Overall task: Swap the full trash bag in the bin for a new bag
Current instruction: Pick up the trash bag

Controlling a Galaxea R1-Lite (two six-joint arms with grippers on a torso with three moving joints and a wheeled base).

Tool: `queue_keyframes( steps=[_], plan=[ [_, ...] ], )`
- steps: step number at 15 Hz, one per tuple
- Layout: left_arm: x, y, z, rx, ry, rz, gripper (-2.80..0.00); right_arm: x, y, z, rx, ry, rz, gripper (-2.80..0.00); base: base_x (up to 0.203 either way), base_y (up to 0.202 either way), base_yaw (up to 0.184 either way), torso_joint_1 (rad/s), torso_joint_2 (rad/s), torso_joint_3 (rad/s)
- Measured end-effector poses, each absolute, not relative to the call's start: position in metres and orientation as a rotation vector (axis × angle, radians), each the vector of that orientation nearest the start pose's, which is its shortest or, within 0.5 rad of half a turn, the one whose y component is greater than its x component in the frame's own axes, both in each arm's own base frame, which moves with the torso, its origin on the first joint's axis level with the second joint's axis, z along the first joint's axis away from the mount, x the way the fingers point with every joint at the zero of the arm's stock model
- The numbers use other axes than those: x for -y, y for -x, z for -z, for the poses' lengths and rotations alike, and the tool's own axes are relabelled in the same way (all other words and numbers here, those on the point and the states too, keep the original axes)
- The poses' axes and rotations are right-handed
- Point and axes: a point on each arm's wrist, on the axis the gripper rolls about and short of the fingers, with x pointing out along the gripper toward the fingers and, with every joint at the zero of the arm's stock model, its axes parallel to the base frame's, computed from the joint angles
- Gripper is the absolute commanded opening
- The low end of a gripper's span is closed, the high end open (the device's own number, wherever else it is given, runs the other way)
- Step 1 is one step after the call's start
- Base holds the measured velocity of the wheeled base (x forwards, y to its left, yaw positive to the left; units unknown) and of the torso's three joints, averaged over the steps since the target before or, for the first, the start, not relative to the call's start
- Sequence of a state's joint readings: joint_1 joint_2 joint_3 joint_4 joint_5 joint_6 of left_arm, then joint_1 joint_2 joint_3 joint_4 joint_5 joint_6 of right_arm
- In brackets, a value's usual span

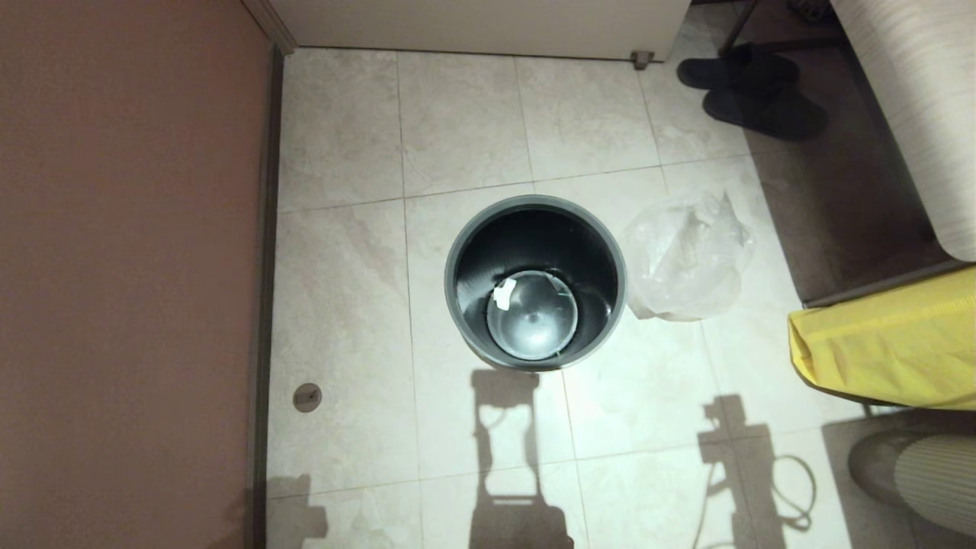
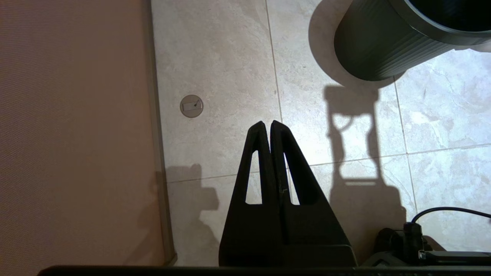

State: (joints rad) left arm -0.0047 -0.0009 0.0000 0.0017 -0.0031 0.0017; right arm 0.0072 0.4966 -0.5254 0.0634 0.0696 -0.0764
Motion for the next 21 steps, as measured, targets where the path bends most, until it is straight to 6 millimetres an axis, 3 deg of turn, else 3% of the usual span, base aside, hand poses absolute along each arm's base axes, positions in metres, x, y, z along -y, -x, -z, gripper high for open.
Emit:
queue_keyframes(
  steps=[3,5,10,13,17,18,21],
  plan=[
    [0.0,0.023,-0.075,0.0,-0.002,0.007,-2.8,-0.002,-0.051,-0.248,-0.112,0.068,-0.085,-2.8,0.0,0.0,0.0,0.0,0.0,0.0],
    [0.0,0.023,-0.075,0.0,-0.001,0.007,-2.8,-0.003,-0.088,-0.27,-0.159,0.045,-0.091,-2.8,0.0,0.0,0.0,0.0,0.0,0.0],
    [0.0,0.023,-0.075,-0.001,-0.001,0.007,-2.8,-0.008,-0.211,-0.309,-0.242,0.008,-0.1,-2.8,0.0,0.0,0.0,0.0,0.0,0.0],
    [0.0,0.023,-0.075,-0.001,-0.002,0.008,-2.8,-0.012,-0.292,-0.308,-0.28,0.013,-0.104,-2.8,0.0,0.0,0.0,0.0,0.0,0.0],
    [0.0,0.023,-0.075,-0.001,-0.002,0.008,-2.8,-0.032,-0.393,-0.285,-0.297,0.048,-0.106,-2.8,0.0,0.0,0.0,0.0,0.0,0.0],
    [0.0,0.023,-0.075,-0.001,-0.002,0.007,-2.8,-0.039,-0.411,-0.28,-0.291,0.072,-0.1,0.0,0.0,0.0,0.0,0.0,0.0,0.0],
    [0.0,0.023,-0.075,-0.001,-0.001,0.008,-2.8,-0.061,-0.446,-0.257,-0.302,0.187,-0.067,0.0,0.0,0.0,0.0,0.0,0.0,0.0]
  ],
)
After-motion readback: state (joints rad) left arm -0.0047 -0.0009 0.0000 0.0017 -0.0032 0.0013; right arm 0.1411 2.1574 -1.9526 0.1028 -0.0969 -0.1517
